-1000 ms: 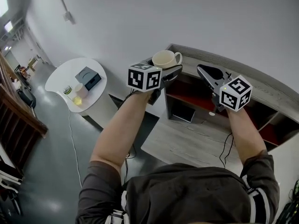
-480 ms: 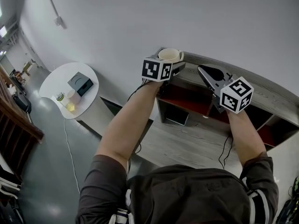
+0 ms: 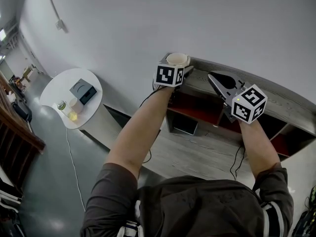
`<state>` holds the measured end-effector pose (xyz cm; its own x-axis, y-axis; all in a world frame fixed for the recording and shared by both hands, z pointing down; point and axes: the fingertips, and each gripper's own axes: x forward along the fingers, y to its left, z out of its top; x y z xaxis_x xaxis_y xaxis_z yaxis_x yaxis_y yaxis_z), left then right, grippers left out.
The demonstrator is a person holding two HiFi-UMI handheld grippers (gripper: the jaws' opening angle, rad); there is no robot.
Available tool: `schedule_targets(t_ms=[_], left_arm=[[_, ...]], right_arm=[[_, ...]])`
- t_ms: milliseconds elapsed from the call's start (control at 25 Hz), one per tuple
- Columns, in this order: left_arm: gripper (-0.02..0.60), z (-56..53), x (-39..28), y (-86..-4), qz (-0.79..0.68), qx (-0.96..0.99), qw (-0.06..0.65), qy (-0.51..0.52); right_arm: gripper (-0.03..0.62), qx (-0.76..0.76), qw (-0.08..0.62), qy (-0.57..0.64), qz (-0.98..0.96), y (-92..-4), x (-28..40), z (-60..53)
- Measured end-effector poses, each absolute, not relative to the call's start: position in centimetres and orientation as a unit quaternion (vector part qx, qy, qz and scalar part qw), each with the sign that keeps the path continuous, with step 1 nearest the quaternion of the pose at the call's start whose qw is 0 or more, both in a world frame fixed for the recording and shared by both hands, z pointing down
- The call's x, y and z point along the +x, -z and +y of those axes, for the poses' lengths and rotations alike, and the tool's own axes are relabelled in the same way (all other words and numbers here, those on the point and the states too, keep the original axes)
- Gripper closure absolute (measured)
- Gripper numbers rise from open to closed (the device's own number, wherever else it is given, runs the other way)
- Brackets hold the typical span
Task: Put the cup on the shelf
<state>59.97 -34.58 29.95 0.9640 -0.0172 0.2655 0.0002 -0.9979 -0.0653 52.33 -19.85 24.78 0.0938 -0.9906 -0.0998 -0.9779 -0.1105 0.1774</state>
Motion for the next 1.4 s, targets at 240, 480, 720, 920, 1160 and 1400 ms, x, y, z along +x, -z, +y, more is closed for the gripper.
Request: schedule_targets(t_ms=[240, 480, 720, 920, 1160, 1400], left_arm=[[0.149, -34.8, 60.3, -30.1, 0.029, -0.990, 0.041, 0.132], [0.149, -34.3, 60.1, -30.0, 0.016, -0.992, 0.043, 0.117], [0.144, -34.3, 59.6, -29.6, 0.014, -0.994, 0.035, 0.102], [0.130, -34.3, 59.0, -28.9, 0.020, -0.995, 0.041, 0.090], [0.126, -34.8, 56.8, -28.5, 0.027, -0.995, 0.047, 0.082], [0.126, -35.7, 51.5, -28.5, 0.023, -0.996, 0.044, 0.071]], right_arm=[[0.603, 0.739, 0.030, 0.091, -0.667, -25.4, 52.5, -19.8], [0.603, 0.735, 0.033, 0.095, -0.670, -25.3, 52.0, -20.0], [0.603, 0.732, 0.038, 0.093, -0.674, -25.4, 51.7, -20.3], [0.603, 0.729, 0.038, 0.095, -0.677, -25.4, 51.5, -20.5], [0.603, 0.724, 0.039, 0.099, -0.682, -25.2, 50.6, -21.2], [0.603, 0.704, 0.042, 0.102, -0.702, -24.9, 48.1, -23.0]])
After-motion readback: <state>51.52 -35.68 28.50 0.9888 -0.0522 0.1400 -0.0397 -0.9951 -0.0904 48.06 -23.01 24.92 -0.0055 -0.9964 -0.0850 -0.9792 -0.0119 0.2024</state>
